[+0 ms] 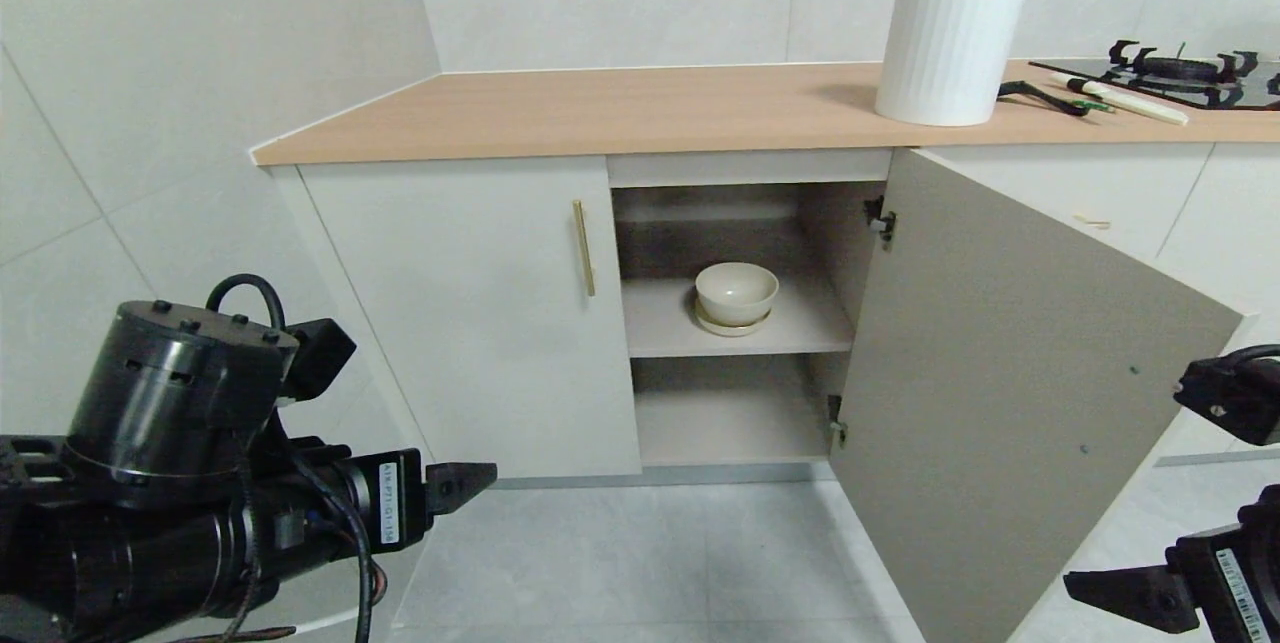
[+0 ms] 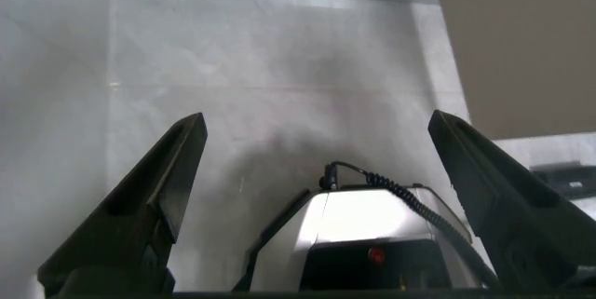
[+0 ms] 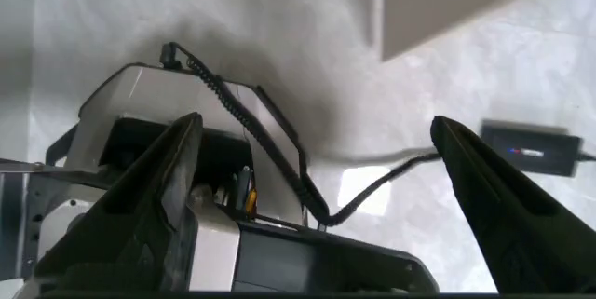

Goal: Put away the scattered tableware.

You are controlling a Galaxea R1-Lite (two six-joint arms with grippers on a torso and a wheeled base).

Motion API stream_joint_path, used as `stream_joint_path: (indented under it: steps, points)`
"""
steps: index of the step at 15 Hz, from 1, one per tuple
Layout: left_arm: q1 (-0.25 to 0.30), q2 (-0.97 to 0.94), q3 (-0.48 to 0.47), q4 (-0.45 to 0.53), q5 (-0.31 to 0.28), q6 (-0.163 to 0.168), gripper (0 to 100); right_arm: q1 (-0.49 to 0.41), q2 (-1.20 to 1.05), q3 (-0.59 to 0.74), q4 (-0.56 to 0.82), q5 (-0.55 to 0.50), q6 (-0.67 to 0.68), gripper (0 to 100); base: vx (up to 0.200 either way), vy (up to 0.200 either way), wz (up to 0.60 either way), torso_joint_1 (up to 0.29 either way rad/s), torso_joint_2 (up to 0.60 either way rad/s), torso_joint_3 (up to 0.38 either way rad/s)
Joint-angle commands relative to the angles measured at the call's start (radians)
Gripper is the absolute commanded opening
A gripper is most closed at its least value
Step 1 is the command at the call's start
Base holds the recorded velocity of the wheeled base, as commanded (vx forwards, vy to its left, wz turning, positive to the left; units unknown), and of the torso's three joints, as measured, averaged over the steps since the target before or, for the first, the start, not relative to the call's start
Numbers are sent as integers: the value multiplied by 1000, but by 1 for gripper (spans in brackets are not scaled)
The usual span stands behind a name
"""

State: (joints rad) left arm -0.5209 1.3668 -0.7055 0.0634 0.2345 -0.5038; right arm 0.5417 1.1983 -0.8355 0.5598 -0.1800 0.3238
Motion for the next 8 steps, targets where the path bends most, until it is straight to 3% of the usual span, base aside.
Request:
stream_joint_path:
  steps: [1, 4, 7, 8]
  points:
    - [1, 2, 0, -1, 2, -1, 100, -6, -23, -14, 2, -19, 0, 100, 0, -200, 0, 2, 2, -7]
    - [1, 2, 0, -1, 2, -1, 100, -43, -29, -25, -3, -78, 0, 100, 0, -200, 0, 2, 1, 5]
    - [1, 0, 0, -1, 2, -1, 100, -132, -32, -50, -4, -99, -2, 100, 0, 0, 0, 0, 0, 0]
    - [1, 0, 0, -1, 2, -1, 100, -207, -22, -63, -6, -119, -11, 100, 0, 0, 0, 0, 0, 0]
